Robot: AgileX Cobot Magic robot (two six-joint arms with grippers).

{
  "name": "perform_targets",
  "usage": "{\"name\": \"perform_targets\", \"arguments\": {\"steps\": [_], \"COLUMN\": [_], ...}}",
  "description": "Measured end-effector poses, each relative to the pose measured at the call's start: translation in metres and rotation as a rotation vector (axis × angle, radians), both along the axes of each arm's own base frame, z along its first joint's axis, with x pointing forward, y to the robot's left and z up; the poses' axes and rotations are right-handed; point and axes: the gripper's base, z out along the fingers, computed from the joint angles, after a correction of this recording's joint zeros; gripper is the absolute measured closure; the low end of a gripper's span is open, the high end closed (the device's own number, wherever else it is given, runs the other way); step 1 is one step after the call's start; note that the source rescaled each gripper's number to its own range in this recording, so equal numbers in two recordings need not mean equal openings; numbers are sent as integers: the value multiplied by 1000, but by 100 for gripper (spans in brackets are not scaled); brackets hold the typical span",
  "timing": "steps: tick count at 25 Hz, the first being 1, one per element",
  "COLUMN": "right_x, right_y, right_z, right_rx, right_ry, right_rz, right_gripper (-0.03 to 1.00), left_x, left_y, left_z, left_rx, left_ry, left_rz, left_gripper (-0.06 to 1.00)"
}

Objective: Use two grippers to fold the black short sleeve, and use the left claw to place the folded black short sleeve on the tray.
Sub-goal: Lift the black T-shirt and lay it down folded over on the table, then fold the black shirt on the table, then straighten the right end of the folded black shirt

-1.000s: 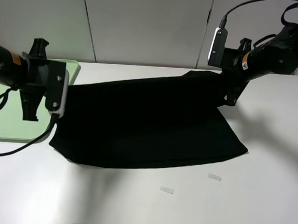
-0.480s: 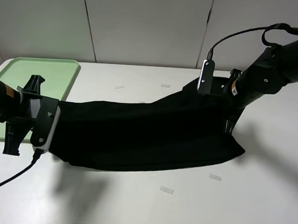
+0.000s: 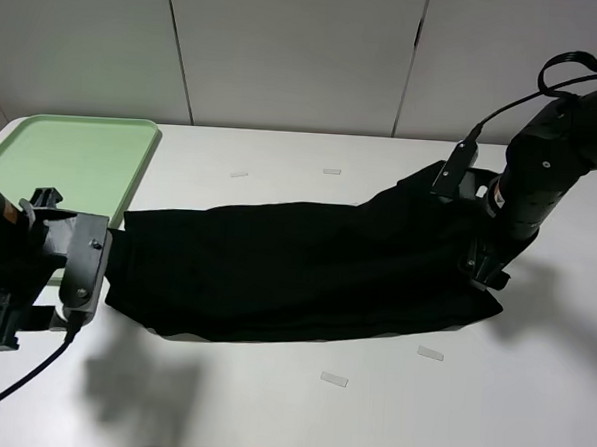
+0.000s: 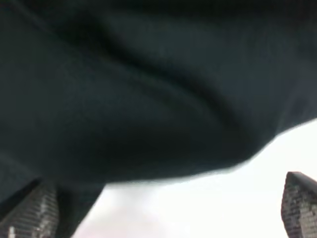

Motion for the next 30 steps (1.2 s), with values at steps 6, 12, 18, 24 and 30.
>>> {"name": "perform_targets", "arguments": {"steps": [6, 12, 18, 24, 30], "right_x": [-9, -11, -22, -44, -66], "right_y": [-7, -7, 0, -2, -5], "right_z": [5, 48, 107, 157, 190], "right_rx": [-56, 19, 242, 387, 441], "right_ry": [56, -110, -347, -532, -650], "right_rz": [-112, -119, -158, -171, -145], "right_gripper": [-3, -3, -3, -3, -3], "left_x": [2, 6, -12, -61, -123], "left_y": [-1, -3, 3, 18, 39], "left_z": [5, 44, 104, 153, 172], "left_rx": [-52, -215, -413, -573, -629], "left_ry": [-41, -268, -524, -727, -835], "left_rz": [142, 287, 381, 422, 425], "left_gripper": [6, 5, 5, 3, -5]}}
